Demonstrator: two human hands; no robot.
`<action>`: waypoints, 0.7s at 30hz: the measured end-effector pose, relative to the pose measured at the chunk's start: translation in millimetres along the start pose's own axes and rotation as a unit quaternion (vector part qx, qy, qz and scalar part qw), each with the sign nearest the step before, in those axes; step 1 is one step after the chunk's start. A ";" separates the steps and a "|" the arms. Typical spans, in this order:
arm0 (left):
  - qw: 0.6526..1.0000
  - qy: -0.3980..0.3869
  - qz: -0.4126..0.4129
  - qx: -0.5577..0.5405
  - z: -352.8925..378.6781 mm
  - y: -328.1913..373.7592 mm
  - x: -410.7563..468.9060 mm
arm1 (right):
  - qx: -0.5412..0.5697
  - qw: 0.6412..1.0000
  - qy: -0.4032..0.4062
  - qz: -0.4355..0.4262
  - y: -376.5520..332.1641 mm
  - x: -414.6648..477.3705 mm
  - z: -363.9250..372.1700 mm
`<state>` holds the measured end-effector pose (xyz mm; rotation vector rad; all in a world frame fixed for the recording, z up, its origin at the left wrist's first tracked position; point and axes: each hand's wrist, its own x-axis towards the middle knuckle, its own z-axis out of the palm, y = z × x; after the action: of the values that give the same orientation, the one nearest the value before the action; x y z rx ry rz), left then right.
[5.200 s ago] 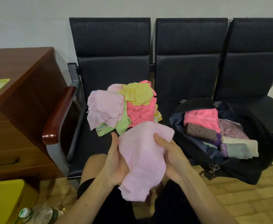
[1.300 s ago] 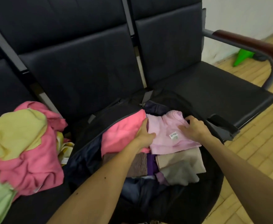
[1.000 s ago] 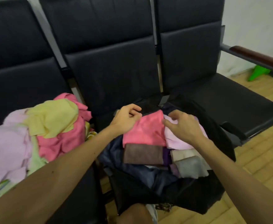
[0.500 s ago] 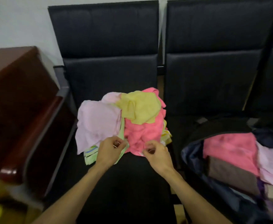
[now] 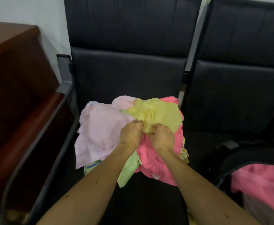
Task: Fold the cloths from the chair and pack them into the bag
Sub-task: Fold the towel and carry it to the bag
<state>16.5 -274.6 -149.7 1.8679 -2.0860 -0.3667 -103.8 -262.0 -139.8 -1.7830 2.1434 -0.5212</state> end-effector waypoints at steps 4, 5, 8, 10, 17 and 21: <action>0.999 -0.007 0.033 0.019 6.0 -7.7 10.4 | -0.013 1.000 0.000 -0.007 4.9 15.7 12.4; 0.999 -0.007 0.031 0.004 6.8 -10.0 11.2 | -0.007 1.000 0.002 -0.013 6.2 16.8 12.9; 0.998 -0.001 0.022 -0.058 5.5 -12.3 9.9 | 0.024 0.999 -0.008 -0.034 8.1 13.9 11.9; 0.996 0.013 0.028 -0.085 -1.3 -5.6 5.8 | 0.027 0.998 -0.027 -0.052 7.2 5.5 5.8; 0.982 0.058 0.128 -0.130 -85.9 32.0 -16.5 | 0.102 0.993 0.023 -0.058 -20.2 -25.3 -71.4; 0.978 0.094 0.137 -0.129 -147.6 62.1 -47.5 | 0.069 0.988 0.092 -0.099 -42.6 -55.4 -134.4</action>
<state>23.2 -217.5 7.1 1.3900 -2.0219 -0.3560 -117.4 -203.3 -0.8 -1.9449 1.9968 -0.8926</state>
